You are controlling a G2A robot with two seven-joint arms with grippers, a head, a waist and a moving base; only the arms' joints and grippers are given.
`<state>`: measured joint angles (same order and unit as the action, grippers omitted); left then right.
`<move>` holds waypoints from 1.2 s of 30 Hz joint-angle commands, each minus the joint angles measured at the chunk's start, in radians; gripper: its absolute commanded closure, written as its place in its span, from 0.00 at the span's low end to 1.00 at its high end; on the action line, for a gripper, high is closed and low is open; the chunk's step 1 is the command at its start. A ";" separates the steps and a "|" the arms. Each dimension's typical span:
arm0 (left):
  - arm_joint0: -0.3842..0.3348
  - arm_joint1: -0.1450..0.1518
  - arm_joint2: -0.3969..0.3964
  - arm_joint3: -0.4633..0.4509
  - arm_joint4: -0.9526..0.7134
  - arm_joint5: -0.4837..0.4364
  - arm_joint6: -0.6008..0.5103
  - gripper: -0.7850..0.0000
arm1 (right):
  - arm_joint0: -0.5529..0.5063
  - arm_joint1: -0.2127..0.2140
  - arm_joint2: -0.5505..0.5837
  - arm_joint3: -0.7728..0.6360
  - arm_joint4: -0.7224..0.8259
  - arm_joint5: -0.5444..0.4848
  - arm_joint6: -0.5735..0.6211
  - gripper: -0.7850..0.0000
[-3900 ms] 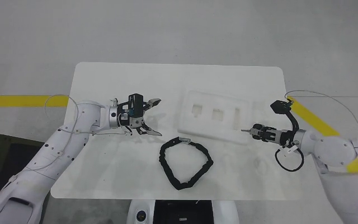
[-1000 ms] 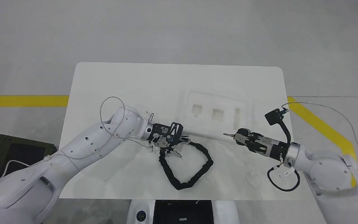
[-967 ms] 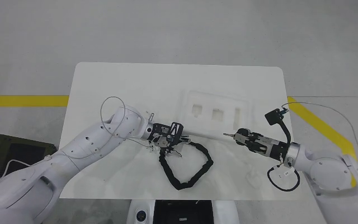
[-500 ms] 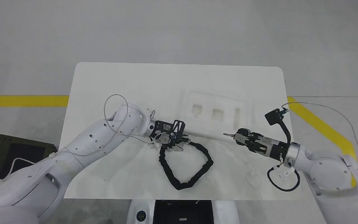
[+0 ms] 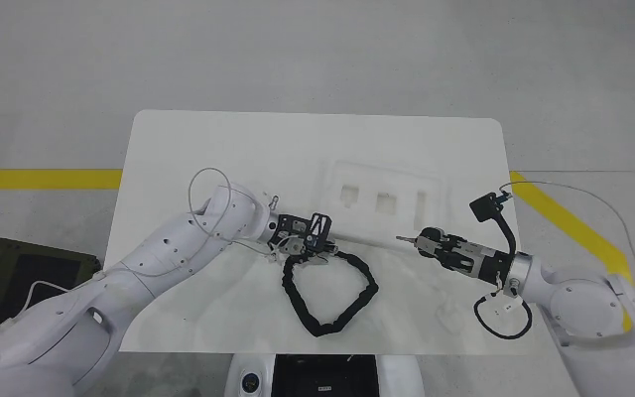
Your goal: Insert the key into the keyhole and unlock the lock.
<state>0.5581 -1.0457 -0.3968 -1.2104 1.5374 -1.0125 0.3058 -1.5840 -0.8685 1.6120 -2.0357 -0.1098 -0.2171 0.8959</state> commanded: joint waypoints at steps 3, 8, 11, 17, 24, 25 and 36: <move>0.000 -0.004 0.002 0.002 -0.003 0.000 -0.002 1.00 | 0.000 0.000 0.000 0.000 0.000 0.000 0.000 1.00; -0.001 -0.005 0.003 0.007 -0.009 0.000 0.007 1.00 | 0.000 0.000 0.000 0.000 0.000 0.000 0.000 1.00; -0.002 -0.001 0.000 0.008 -0.013 0.000 0.017 1.00 | 0.000 0.000 0.000 0.000 0.000 0.000 0.000 1.00; 0.009 0.023 -0.054 -0.024 -0.028 0.004 0.071 1.00 | 0.000 0.000 0.000 0.000 0.000 0.000 0.000 1.00; 0.071 0.077 -0.167 -0.111 -0.002 0.089 0.150 1.00 | 0.000 0.000 0.000 0.000 0.000 0.000 0.000 1.00; 0.083 0.086 -0.185 -0.123 0.006 0.107 0.161 1.00 | 0.000 0.000 0.000 0.000 0.000 0.000 0.000 1.00; 0.205 0.145 -0.316 -0.237 0.084 0.216 0.193 1.00 | 0.005 -0.006 -0.032 -0.035 0.024 0.088 -0.031 1.00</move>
<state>0.7560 -0.9032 -0.7061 -1.4384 1.6128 -0.8007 0.5042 -1.5839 -0.8731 1.5895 -2.0603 -0.0922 -0.1482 0.8638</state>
